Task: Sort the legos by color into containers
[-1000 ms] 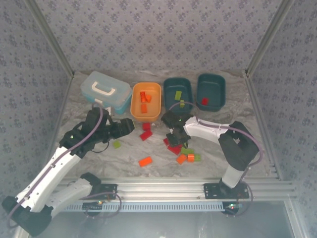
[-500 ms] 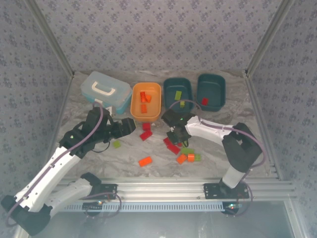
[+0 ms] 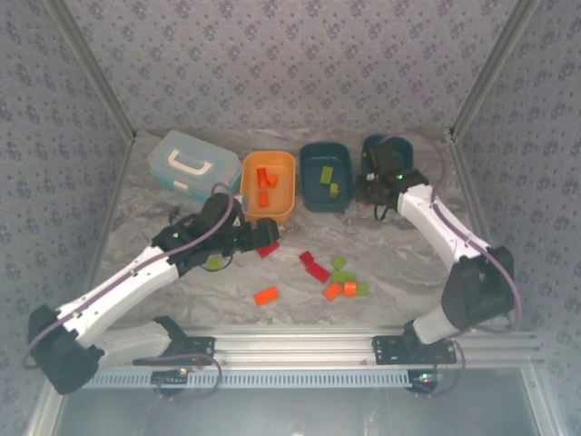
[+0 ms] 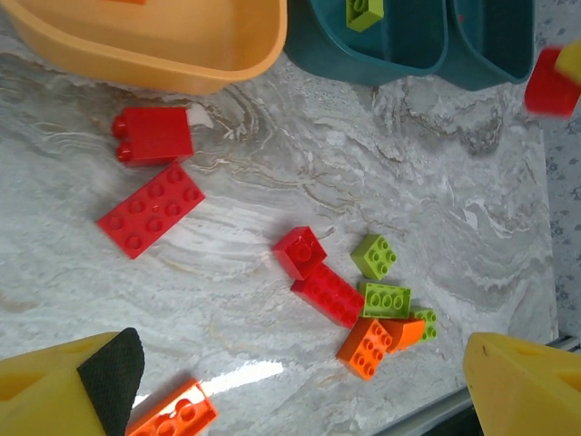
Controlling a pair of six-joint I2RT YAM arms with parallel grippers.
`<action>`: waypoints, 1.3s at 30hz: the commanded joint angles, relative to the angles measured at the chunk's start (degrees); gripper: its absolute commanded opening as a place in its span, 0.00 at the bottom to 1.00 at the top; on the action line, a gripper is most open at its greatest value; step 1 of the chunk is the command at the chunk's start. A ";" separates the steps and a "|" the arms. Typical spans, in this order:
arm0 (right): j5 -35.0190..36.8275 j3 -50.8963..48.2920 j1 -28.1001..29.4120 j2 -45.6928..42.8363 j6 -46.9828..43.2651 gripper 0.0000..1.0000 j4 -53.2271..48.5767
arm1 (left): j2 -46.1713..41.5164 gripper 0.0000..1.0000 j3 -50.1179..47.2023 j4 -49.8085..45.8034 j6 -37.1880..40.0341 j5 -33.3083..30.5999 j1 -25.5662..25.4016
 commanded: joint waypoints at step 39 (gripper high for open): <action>-9.37 39.90 -15.30 41.68 7.94 0.49 -6.39 | 2.95 0.92 10.54 -0.53 1.07 -5.29 -2.34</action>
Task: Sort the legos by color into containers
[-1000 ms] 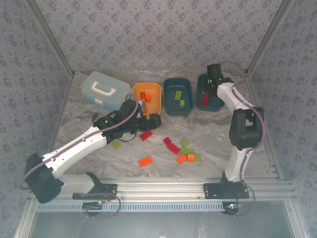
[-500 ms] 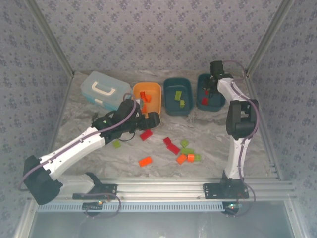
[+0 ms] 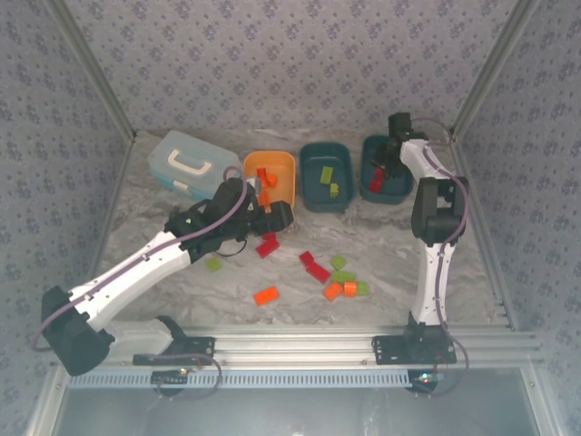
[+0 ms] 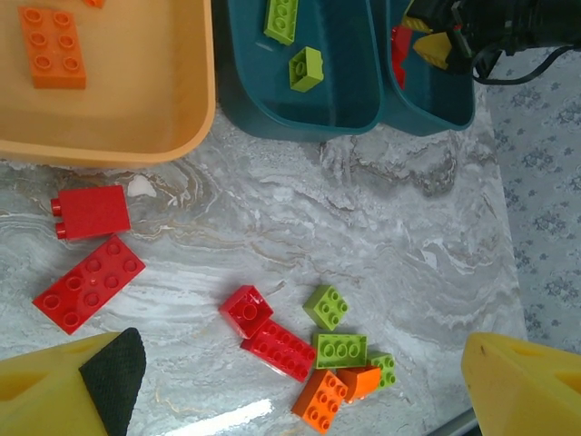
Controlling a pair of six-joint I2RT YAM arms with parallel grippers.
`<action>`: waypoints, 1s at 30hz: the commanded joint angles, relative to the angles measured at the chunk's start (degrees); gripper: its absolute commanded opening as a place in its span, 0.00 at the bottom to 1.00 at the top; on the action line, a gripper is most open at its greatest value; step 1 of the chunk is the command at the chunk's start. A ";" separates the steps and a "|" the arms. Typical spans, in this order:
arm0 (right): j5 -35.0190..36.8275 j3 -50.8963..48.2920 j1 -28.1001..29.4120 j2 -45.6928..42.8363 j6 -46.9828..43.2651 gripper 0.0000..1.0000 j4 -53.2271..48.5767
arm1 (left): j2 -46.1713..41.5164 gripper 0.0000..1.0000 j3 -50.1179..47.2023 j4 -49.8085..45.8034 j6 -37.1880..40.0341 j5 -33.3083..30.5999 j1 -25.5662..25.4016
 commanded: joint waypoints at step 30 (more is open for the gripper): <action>18.56 -60.28 57.55 -82.70 4.53 0.61 -2.52 | -15.19 0.90 -7.56 -16.62 -6.38 -9.46 0.66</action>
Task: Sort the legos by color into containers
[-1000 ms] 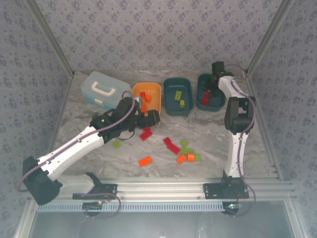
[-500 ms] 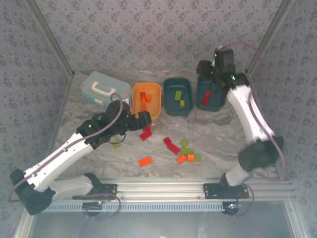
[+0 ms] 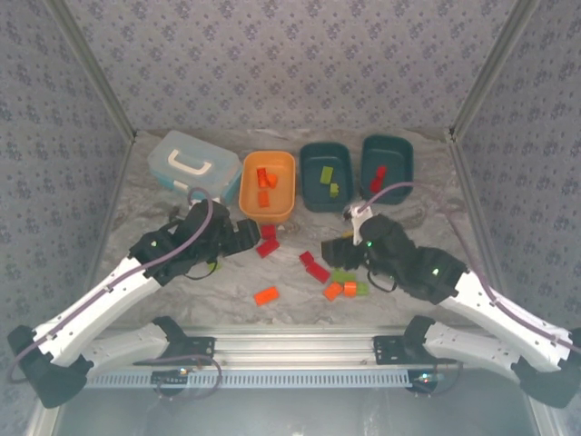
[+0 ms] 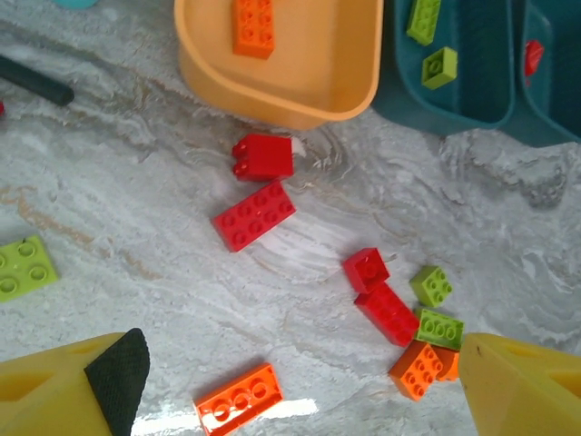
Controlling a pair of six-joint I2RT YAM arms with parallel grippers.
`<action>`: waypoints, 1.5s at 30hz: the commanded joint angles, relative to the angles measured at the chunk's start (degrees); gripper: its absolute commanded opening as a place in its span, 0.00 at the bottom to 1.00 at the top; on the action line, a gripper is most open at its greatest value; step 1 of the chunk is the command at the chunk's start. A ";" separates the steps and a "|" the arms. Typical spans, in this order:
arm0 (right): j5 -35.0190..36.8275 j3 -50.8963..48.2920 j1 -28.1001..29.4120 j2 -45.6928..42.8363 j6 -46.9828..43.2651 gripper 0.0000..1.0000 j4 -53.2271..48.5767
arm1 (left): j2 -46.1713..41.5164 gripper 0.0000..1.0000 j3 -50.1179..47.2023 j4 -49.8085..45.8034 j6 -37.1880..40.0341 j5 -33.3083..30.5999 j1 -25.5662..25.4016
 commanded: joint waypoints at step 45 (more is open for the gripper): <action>1.35 -6.42 8.58 6.31 8.08 0.61 8.43 | 26.01 0.31 -14.59 10.71 3.89 6.82 23.83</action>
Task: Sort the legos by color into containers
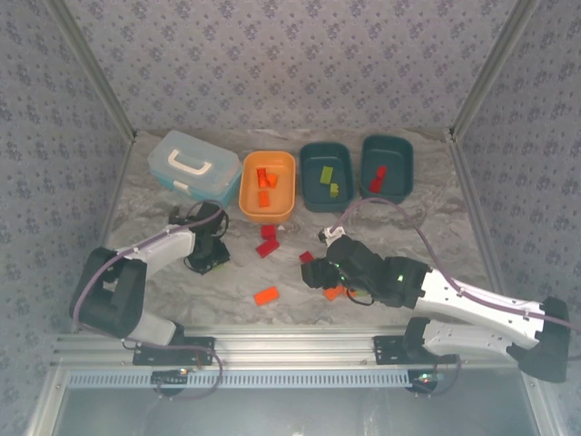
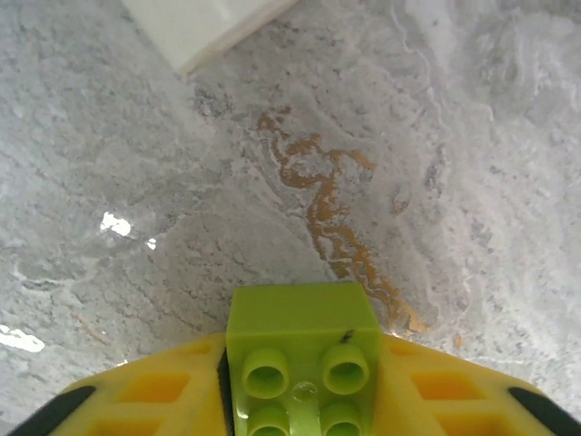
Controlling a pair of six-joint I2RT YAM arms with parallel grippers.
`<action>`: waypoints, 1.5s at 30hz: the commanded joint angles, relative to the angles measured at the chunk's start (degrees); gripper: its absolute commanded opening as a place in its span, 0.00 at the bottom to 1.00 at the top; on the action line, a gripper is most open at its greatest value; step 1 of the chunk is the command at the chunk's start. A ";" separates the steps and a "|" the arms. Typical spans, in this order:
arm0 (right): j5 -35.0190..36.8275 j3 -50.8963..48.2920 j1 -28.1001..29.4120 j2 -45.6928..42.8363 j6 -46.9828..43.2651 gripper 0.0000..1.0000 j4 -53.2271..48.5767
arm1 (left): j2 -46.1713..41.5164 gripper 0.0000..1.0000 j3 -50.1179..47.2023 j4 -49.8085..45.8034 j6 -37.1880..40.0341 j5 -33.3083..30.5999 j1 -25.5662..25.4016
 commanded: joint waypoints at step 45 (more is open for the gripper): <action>8.89 2.16 -18.93 -6.51 5.69 0.61 -11.22 | 63.95 0.14 97.84 -15.26 14.99 3.01 -19.48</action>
